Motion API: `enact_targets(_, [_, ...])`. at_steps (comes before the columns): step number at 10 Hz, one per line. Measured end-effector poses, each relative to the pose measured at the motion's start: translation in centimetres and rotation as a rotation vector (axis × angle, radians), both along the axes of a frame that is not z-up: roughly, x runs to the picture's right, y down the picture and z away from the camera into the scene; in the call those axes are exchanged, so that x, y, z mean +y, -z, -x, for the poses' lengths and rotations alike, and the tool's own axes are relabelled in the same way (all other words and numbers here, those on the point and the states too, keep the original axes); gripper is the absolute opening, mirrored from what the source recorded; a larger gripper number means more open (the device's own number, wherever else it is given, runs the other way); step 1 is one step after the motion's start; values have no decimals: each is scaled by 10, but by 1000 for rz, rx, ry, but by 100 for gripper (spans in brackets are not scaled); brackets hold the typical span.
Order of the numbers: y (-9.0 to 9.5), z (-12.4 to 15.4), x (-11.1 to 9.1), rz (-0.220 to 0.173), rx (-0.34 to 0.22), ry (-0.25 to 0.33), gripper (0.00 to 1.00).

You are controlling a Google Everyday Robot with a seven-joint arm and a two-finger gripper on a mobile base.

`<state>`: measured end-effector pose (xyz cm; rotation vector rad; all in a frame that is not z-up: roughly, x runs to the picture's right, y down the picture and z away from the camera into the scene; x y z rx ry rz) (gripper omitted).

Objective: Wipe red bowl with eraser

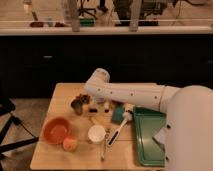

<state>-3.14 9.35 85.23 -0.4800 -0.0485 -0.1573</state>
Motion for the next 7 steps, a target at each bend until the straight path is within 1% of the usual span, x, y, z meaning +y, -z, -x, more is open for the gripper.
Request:
enact_targets(3, [-20, 2, 8, 17, 12, -30, 80])
enact_targets(5, [-29, 4, 11, 27, 17, -44, 80])
enact_targets(7, [-30, 4, 11, 31, 18, -51, 80])
